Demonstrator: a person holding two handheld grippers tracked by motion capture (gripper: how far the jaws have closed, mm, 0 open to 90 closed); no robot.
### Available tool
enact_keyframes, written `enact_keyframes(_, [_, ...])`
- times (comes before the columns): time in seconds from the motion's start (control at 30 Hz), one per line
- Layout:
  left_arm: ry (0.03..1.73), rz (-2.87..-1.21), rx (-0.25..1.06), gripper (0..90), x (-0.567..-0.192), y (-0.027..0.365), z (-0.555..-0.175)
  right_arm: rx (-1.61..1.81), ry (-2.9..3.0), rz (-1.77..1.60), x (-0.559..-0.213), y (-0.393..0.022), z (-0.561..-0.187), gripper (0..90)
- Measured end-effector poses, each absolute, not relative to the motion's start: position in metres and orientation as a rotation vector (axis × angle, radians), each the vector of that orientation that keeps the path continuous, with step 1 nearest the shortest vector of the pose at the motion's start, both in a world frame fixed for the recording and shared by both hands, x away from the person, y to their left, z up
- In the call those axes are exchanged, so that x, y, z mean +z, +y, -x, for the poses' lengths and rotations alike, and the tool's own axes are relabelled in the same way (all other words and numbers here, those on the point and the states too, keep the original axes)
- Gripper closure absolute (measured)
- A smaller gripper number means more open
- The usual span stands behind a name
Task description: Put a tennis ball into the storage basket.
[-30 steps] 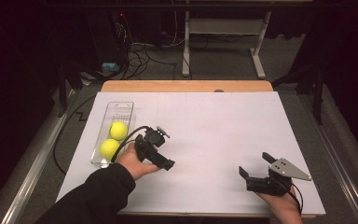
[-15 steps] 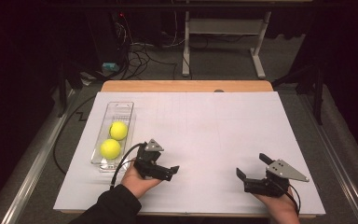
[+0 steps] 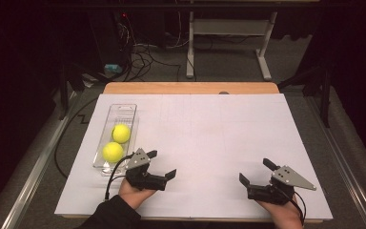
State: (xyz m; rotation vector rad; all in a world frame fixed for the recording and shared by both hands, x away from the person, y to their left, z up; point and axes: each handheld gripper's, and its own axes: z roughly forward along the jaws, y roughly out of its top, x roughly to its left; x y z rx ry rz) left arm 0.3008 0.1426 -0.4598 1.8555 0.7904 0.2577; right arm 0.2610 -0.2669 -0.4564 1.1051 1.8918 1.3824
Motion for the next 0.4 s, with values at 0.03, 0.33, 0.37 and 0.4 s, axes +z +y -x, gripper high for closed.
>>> enact_keyframes(0.03, [0.783,-1.851,0.259,0.0,-0.4605,0.1432,-0.2996,1.380,1.887,-1.102,-0.4558,-0.2676,-0.2590,0.0])
enact_keyframes(0.33, [0.783,-1.810,0.251,0.0,-0.4621,0.1437,-0.2988,1.369,1.860,-1.126,-0.4568,-0.2748,-0.2593,0.0])
enact_keyframes(0.37, [0.783,-1.809,0.254,0.0,-0.4619,0.1443,-0.2983,1.370,1.858,-1.126,-0.4568,-0.2753,-0.2593,0.0])
enact_keyframes(0.4, [0.786,-1.807,0.255,0.0,-0.4616,0.1446,-0.2977,1.371,1.854,-1.126,-0.4566,-0.2757,-0.2593,0.0])
